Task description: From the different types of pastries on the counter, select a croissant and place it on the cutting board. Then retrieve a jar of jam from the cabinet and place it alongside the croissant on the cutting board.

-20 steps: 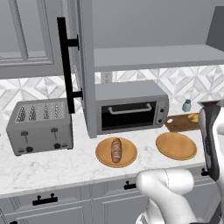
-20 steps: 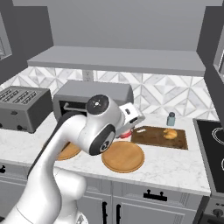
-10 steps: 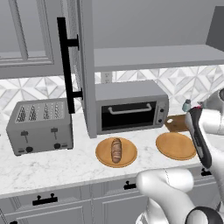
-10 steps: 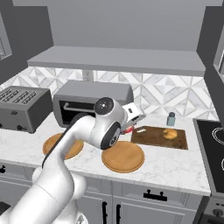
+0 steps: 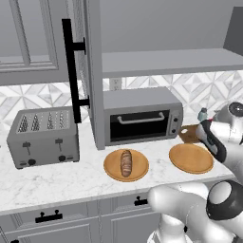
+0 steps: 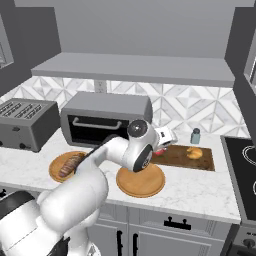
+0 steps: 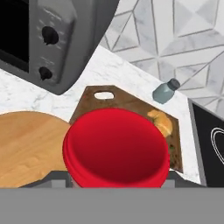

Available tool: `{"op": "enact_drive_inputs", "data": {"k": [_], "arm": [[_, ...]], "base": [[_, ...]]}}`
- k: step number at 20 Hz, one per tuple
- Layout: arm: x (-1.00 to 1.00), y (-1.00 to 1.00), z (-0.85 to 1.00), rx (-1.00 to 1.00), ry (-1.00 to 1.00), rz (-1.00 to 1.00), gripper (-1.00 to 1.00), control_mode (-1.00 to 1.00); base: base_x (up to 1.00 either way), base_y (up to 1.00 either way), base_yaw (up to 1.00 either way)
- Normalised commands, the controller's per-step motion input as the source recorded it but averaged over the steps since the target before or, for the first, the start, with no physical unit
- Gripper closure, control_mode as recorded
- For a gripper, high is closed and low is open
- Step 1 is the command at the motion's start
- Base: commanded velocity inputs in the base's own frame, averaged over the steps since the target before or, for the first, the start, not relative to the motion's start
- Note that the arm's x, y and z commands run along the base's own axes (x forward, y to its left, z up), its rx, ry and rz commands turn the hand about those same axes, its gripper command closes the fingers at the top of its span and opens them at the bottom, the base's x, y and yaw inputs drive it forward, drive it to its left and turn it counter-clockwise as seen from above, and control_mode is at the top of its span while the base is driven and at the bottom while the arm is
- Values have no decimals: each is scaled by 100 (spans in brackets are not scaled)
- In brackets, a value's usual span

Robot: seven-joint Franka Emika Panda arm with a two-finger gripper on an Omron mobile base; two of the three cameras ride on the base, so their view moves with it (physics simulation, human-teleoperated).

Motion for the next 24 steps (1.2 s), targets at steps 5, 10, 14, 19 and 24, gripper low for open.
{"op": "enact_drive_inputs", "data": {"k": [5,10,14,19,24], "arm": [[59,-33,-26,14,0,-2,100,-100],[79,-9,-26,3,0,-3,100,-100],[49,-24,-43,1,0,-7,100,-100],[20,-51,-38,9,0,-5,100,-100],[16,-55,-31,11,0,-4,100,-100]], "base": [[0,0,0],[0,0,0],[0,0,0],[0,0,0],[0,0,0]]}}
